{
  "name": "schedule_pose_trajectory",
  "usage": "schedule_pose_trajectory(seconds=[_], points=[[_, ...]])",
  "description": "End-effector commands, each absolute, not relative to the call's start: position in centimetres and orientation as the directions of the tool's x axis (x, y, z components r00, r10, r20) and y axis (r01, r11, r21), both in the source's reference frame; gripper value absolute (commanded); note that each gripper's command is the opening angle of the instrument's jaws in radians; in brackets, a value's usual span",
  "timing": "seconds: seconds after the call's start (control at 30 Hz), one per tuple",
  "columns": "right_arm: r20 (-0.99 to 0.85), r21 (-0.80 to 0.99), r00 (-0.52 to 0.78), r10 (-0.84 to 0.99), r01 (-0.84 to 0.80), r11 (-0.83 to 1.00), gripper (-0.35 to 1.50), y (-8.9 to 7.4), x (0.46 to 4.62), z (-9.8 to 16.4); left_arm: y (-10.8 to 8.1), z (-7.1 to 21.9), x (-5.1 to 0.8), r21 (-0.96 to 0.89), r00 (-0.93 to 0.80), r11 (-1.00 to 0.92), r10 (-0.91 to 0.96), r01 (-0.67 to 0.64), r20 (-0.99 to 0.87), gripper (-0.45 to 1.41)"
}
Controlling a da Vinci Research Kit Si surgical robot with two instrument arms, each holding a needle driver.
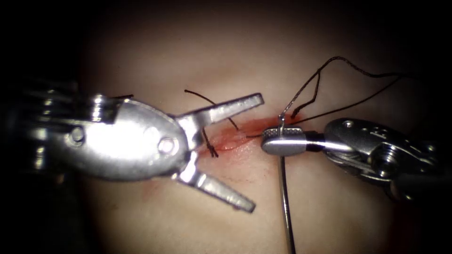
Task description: Wound Closure
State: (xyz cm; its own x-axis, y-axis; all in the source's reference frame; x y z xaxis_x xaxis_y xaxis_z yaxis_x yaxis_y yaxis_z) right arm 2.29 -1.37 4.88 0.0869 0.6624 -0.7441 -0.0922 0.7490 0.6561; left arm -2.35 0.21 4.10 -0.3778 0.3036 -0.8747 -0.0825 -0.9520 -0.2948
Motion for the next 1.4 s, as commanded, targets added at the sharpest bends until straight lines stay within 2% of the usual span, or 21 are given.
schedule_pose_trajectory(seconds=[0.03,0.13,0.23,0.33,0.37,0.4,0.47,0.5,0.63,0.73,0.8,0.93,1.07,1.4], points=[[-0.789,0.607,0.039,0.614,-0.108,0.787,-0.35,-1.2,2.24,5.1,0.2,4.2,-2.33,-0.292,-0.396,-0.952,0.303,-0.09,-0.867,0.81],[-0.845,0.533,-0.076,0.529,-0.189,0.825,-0.35,-1.0,2.17,5.2,0.3,4.4,-2.2,-0.325,-0.464,-0.939,0.339,-0.114,-0.819,1.19],[-0.872,0.49,-0.173,0.459,-0.293,0.821,-0.35,-0.9,2.17,5.1,0.2,4.8,-2.14,-0.32,-0.476,-0.944,0.318,-0.079,-0.82,1.33],[-0.906,0.404,-0.243,0.347,-0.254,0.879,-0.35,-0.7,2.2,5.0,0.1,5.1,-2.15,-0.364,-0.475,-0.927,0.36,-0.087,-0.803,1.38],[-0.925,0.34,-0.257,0.28,-0.234,0.911,-0.35,-0.7,2.22,5.0,0.1,5.2,-2.16,-0.39,-0.481,-0.915,0.389,-0.102,-0.786,1.31],[-0.935,0.301,-0.267,0.235,-0.24,0.923,-0.35,-0.7,2.22,5.0,0.1,5.3,-2.17,-0.423,-0.49,-0.897,0.43,-0.131,-0.759,0.87],[-0.935,0.276,-0.292,0.199,-0.251,0.928,-0.35,-0.6,2.24,4.9,0.0,5.5,-2.21,-0.464,-0.508,-0.873,0.471,-0.15,-0.722,-0.15],[-0.933,0.279,-0.3,0.2,-0.247,0.928,-0.35,-0.6,2.25,4.9,-0.1,5.6,-2.23,-0.562,-0.501,-0.803,0.575,-0.197,-0.647,-0.45],[-0.925,0.281,-0.317,0.21,-0.195,0.94,-0.35,-0.5,2.28,4.8,-0.2,5.9,-2.41,-0.587,-0.517,-0.785,0.592,-0.199,-0.618,-0.45],[-0.933,0.214,-0.327,0.152,-0.163,0.963,-0.35,-0.5,2.29,4.7,-0.2,6.0,-2.53,-0.638,-0.482,-0.74,0.647,-0.212,-0.591,-0.45],[-0.927,0.215,-0.34,0.159,-0.132,0.968,-0.35,-0.4,2.29,4.7,-0.2,6.1,-2.61,-0.691,-0.46,-0.675,0.716,-0.26,-0.526,-0.45],[-0.926,0.241,-0.332,0.178,-0.16,0.957,-0.35,-0.4,2.31,4.7,-0.1,6.3,-2.74,-0.736,-0.454,-0.611,0.766,-0.291,-0.456,-0.45],[-0.927,0.24,-0.331,0.175,-0.166,0.957,-0.35,-0.4,2.32,4.7,-0.1,6.5,-2.73,-0.744,-0.475,-0.573,0.79,-0.345,-0.388,-0.45],[-0.925,0.236,-0.339,0.175,-0.149,0.96,-0.35,-0.3,2.31,4.6,-0.1,6.7,-2.55,-0.712,-0.542,-0.604,0.755,-0.358,-0.368,-0.45]])
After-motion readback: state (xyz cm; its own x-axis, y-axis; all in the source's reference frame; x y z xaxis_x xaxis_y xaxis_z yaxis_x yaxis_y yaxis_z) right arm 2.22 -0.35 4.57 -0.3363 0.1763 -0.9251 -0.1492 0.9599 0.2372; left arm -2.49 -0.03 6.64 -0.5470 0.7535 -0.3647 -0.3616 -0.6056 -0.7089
